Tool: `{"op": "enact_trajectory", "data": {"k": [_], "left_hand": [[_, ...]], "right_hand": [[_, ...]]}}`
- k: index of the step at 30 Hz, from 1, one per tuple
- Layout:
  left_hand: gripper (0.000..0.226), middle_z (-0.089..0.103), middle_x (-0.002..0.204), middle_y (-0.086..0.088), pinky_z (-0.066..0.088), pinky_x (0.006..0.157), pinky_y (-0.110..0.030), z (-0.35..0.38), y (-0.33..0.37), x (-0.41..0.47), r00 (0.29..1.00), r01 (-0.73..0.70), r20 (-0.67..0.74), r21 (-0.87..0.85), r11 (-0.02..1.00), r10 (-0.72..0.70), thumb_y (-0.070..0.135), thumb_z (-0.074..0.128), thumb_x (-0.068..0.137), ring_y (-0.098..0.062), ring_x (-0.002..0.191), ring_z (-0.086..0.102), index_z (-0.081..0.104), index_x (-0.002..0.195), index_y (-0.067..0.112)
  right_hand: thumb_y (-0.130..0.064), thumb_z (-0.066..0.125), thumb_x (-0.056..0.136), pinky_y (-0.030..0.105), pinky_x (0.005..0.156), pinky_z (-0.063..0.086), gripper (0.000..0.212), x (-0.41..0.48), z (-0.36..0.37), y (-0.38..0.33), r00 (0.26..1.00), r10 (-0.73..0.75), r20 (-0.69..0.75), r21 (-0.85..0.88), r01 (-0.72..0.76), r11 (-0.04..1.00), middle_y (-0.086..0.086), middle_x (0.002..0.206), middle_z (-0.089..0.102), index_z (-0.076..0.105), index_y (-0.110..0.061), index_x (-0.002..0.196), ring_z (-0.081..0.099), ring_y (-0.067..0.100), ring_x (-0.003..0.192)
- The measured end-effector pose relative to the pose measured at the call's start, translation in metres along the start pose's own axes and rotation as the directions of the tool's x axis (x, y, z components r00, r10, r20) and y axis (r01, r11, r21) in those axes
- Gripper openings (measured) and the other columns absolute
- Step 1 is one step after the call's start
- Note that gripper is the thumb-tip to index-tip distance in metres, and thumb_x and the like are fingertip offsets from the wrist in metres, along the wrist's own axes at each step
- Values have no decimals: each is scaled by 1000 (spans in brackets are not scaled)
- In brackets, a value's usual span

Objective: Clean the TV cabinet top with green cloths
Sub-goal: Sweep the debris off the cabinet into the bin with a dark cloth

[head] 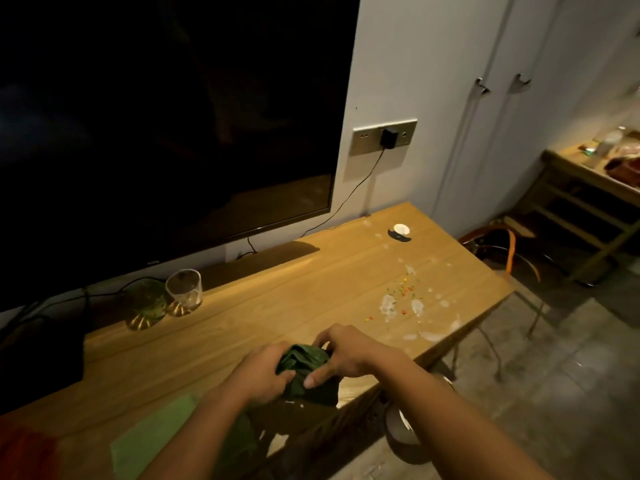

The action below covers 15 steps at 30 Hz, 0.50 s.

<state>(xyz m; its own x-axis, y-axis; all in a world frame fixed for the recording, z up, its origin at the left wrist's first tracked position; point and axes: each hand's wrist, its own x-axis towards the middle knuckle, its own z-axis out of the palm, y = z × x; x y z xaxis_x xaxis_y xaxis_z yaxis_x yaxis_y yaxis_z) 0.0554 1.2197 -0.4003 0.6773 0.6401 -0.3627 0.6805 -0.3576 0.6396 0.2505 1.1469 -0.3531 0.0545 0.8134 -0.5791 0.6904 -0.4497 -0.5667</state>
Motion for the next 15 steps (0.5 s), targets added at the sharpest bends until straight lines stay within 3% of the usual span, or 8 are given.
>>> {"op": "enact_trajectory", "data": {"k": [4,10,15], "left_hand": [[26,64,103,9,55,81,-33,22,54,7,998,-26,56,32,999,24,25,56,89,-7,92,60,59,113,34],[33,64,105,1,55,84,-38,79,142,15,992,7,126,63,998,-15,23,60,82,-15,94,61,55,115,28],[52,62,118,2,53,90,-35,126,201,22,999,45,0,99,994,-45,24,72,79,-15,105,60,50,125,31]], "right_hand": [[-35,89,67,33,85,53,62,-35,-23,40,1000,-12,-14,-126,10,992,6,117,66,66,-14,121,62,24,104],[-26,69,86,29,73,55,35,-83,-56,111,998,-43,-41,-171,35,985,9,109,68,66,-12,118,64,22,95],[-21,58,92,31,75,49,27,-112,-84,158,995,-78,-57,-231,63,971,8,107,65,64,-16,118,61,24,94]]}}
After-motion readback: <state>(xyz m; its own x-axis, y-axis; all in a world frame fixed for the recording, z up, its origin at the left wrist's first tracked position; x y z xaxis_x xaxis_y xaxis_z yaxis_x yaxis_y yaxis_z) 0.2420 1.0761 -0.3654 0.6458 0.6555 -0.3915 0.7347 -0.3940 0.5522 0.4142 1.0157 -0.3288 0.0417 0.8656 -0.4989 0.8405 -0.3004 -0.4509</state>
